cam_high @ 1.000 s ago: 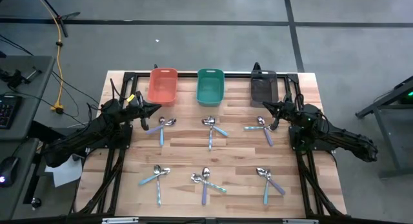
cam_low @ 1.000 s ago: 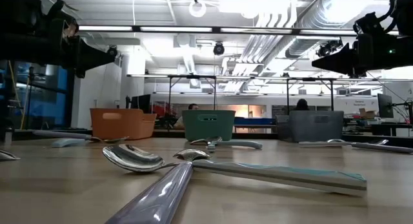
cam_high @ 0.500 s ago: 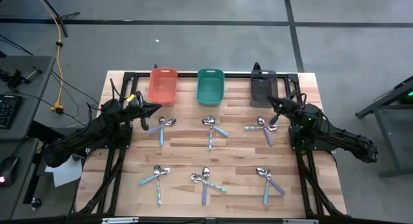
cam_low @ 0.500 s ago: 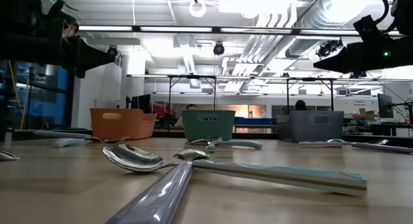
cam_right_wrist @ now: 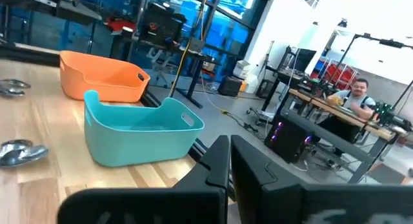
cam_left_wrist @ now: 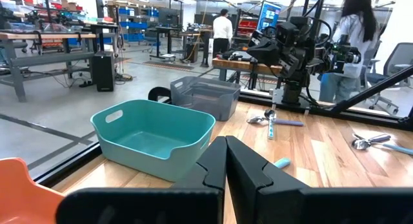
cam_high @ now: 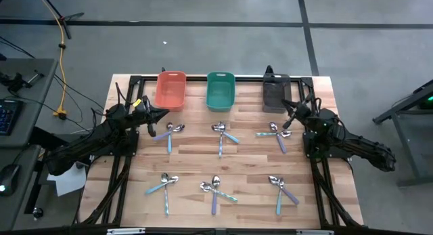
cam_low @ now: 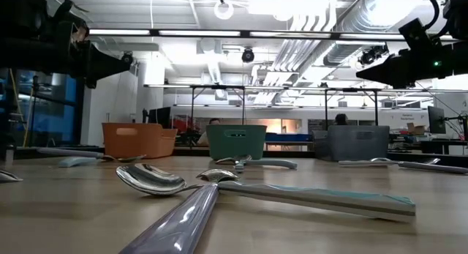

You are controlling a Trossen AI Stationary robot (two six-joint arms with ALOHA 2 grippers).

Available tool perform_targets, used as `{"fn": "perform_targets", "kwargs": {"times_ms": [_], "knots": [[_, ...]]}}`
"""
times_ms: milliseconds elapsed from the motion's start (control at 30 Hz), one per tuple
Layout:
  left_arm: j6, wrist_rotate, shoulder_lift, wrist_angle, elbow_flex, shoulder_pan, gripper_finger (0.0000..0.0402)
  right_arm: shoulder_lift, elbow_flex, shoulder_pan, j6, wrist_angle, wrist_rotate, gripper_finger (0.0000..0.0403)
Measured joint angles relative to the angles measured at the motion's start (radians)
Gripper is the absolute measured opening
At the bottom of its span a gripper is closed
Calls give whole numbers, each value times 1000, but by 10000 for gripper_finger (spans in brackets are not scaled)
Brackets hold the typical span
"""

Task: Sort silverware by color (type)
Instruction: Put the blue spoon into the black bin

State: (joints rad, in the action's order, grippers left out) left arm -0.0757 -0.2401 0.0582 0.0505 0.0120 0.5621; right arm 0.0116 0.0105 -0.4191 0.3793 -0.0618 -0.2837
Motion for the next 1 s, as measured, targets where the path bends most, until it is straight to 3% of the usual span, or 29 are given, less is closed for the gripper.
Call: {"fn": "perform_targets", "kwargs": {"times_ms": [233, 500, 733, 1000], "knots": [[0, 0, 0, 0, 0, 0, 0, 0, 0, 1, -356, -41, 89, 0], [0, 0, 0, 0, 0, 0, 0, 0, 0, 1, -360, -141, 123, 0], [0, 0, 0, 0, 0, 0, 0, 3, 0, 1, -434, -272, 395, 0], [0, 0, 0, 0, 0, 0, 0, 70, 7, 22, -443, -273, 395, 0]]}}
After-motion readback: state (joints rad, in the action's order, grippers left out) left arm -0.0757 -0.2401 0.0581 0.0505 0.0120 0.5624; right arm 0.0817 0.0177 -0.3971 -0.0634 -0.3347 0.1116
